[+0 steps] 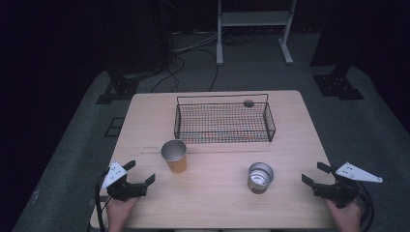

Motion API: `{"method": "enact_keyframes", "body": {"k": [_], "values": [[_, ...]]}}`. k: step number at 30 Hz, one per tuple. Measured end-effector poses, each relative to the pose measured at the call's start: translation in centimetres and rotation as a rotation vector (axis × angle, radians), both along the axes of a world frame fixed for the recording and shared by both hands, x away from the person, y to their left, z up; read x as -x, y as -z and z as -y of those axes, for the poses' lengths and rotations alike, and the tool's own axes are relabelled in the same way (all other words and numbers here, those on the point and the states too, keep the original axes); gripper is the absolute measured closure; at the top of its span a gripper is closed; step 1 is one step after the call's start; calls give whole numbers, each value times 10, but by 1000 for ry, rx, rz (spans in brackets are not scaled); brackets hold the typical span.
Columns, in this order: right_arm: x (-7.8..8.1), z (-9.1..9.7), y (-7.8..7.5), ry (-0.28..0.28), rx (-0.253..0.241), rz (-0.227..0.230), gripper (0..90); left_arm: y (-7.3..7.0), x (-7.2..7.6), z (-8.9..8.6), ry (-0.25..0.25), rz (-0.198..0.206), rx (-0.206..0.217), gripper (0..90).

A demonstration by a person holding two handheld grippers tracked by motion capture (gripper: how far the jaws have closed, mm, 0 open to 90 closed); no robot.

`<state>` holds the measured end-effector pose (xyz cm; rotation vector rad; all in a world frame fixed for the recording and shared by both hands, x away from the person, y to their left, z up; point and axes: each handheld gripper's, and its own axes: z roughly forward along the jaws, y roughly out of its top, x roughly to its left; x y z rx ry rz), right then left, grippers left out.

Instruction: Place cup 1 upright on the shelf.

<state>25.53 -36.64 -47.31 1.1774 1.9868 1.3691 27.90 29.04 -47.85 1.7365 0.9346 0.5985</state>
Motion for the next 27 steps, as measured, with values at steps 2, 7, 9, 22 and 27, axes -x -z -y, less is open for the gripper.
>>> {"method": "enact_keyframes", "body": {"k": [2, 7, 9, 22, 27], "values": [[5, -3, -2, -30, 4, 1, 150, 0, 0, 0, -1, 2, -5, 7], [16, -14, -9, -100, 33, 11, 150, -1, 2, 0, 4, 10, -2, 7], [18, -16, -11, -109, 41, 11, 150, -1, 2, 0, 5, 12, -3, 7], [34, -48, -24, -252, 57, 32, 141, -1, 1, 0, 9, 14, 3, 7], [33, -61, -24, -305, 60, 16, 140, 0, 1, 1, 11, 13, 2, 7]]}}
